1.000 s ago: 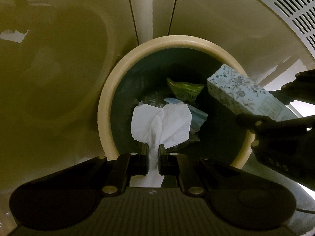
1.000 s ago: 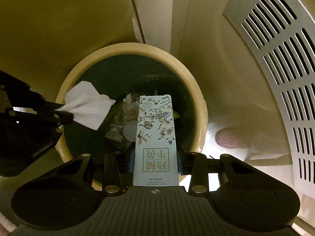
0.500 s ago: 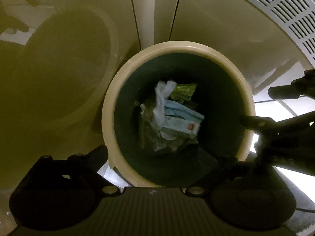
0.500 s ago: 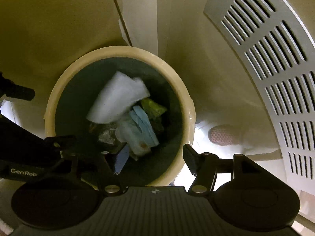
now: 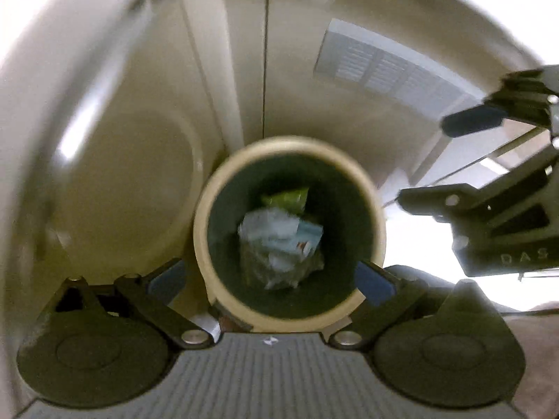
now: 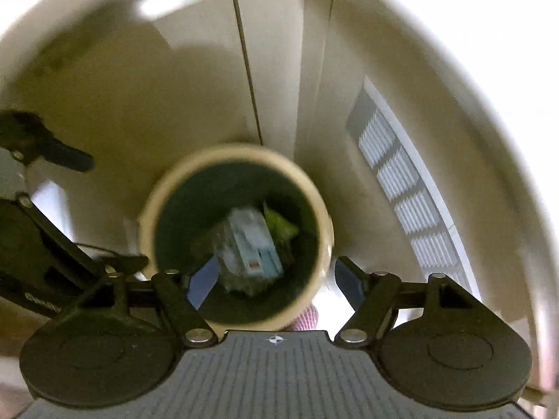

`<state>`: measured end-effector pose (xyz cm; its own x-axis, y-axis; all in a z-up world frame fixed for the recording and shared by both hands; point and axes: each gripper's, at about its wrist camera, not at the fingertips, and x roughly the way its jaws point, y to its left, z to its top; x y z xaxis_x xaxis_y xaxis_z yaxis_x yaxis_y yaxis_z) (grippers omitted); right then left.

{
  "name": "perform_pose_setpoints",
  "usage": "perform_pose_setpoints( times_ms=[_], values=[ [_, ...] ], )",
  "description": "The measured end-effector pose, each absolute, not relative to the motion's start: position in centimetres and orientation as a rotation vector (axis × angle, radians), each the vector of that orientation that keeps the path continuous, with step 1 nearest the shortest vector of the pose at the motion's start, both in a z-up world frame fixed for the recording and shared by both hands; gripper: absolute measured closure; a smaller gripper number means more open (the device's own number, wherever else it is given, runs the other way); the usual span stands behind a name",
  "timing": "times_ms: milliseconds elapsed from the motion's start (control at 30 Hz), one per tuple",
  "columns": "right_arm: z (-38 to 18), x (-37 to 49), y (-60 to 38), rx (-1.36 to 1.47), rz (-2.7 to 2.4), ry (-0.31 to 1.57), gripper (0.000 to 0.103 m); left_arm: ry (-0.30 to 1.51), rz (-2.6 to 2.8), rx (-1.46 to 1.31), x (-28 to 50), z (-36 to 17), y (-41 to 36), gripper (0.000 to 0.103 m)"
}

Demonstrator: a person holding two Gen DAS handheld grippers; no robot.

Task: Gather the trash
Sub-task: 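Move both tools back up to the clear plastic bag and cookie cutter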

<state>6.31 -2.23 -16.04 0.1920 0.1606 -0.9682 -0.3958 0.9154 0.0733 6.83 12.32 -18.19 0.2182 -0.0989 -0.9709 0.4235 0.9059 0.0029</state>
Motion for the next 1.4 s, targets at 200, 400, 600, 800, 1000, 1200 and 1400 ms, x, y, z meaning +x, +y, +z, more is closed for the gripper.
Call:
perform_pose_setpoints(
  times_ms=[200,400,600,800,1000,1200,1400],
  values=[
    [-9.9,6.1,-3.3,-0.145,0.415,1.189,0.025,1.155,-0.397,0.322,6.7,-12.3,11.8,0.001],
    [-4.6,6.8,-5.3,-0.053,0.372,1.080,0.025,1.027,-0.410,0.314,7.1,-6.7,11.3,0.000],
    [-0.4,8.8,-8.5,0.027,0.247,0.911,0.024,0.898,-0.403,0.281,9.0,-1.5,9.6,0.000],
    [-0.1,12.5,-12.8,0.065,0.077,0.795,0.020,0.821,-0.352,0.261,13.4,1.5,7.1,0.000],
    [-1.3,16.7,-17.4,0.127,-0.111,0.728,0.016,0.769,-0.336,0.238,19.0,3.0,4.7,0.000],
    [-3.4,21.4,-21.6,0.137,-0.285,0.690,0.011,0.728,-0.332,0.208,26.4,2.9,1.1,0.000],
    [-6.0,26.4,-24.0,0.181,-0.337,0.708,0.011,0.717,-0.348,0.164,34.0,1.7,-3.1,0.000]
  ],
)
